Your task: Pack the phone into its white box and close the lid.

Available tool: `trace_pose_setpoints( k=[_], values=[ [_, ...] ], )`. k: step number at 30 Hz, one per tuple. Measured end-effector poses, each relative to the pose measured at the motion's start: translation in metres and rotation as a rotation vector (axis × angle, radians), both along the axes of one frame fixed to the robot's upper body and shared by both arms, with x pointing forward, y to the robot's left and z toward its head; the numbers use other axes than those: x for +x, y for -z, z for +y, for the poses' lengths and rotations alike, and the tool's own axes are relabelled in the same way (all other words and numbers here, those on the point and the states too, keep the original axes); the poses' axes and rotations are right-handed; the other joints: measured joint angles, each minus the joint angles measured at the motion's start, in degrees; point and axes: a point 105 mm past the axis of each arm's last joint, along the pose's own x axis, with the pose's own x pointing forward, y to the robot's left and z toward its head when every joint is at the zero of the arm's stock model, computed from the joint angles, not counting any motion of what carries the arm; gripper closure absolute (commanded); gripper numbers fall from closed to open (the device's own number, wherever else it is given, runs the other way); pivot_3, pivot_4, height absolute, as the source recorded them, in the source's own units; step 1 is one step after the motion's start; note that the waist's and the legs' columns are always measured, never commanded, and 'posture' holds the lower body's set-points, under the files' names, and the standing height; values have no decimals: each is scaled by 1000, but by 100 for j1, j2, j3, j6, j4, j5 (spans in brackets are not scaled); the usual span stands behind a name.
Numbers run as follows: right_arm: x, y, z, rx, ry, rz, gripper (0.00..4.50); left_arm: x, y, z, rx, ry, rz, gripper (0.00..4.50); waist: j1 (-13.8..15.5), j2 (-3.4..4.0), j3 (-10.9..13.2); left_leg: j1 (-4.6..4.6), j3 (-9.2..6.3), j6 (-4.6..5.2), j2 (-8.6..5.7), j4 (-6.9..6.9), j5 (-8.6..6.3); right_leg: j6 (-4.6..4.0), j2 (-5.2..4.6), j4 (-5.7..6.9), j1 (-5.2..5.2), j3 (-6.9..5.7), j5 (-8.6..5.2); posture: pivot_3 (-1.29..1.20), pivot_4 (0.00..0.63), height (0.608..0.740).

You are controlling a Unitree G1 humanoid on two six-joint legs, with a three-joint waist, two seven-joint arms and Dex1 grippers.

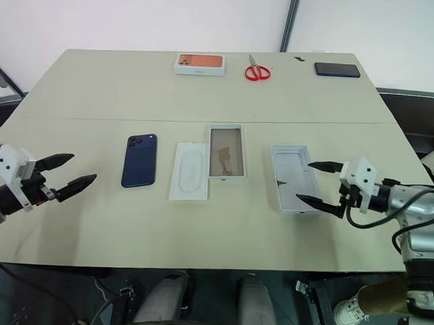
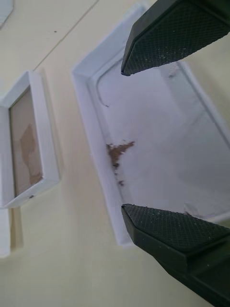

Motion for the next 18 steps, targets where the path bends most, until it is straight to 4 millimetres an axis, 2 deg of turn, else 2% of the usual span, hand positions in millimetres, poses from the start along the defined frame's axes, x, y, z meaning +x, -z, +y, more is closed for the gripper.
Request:
trace_pose_setpoints(
  k=[3,7,10,14,18],
  values=[
    [7,-10,17,4,-36,-26,30,3,8,-13,14,7,82,0,-2,1,1,0,-2,0,0,-1,0,1,0,1,-1,2,0,0,150,740],
    [17,-20,52,33,-119,-83,30,12,16,-58,-69,61,116,0,5,-2,1,-1,-11,-1,-1,5,0,3,4,2,2,0,1,0,150,740],
    [22,-20,73,61,-159,-91,30,20,19,-80,-189,67,185,0,12,-3,1,-5,-15,-1,-4,7,1,4,4,4,-1,-3,2,0,150,740],
    [24,-18,78,49,-171,-90,30,21,19,-95,-289,83,268,0,8,-4,2,-5,-16,-1,-5,7,0,5,4,6,-1,-3,2,0,150,740],
    [24,-16,79,45,-173,-87,30,26,29,-90,-311,18,364,0,-15,-3,2,-2,-14,-1,-6,7,1,4,9,11,-1,-3,2,0,150,740]
  ],
)
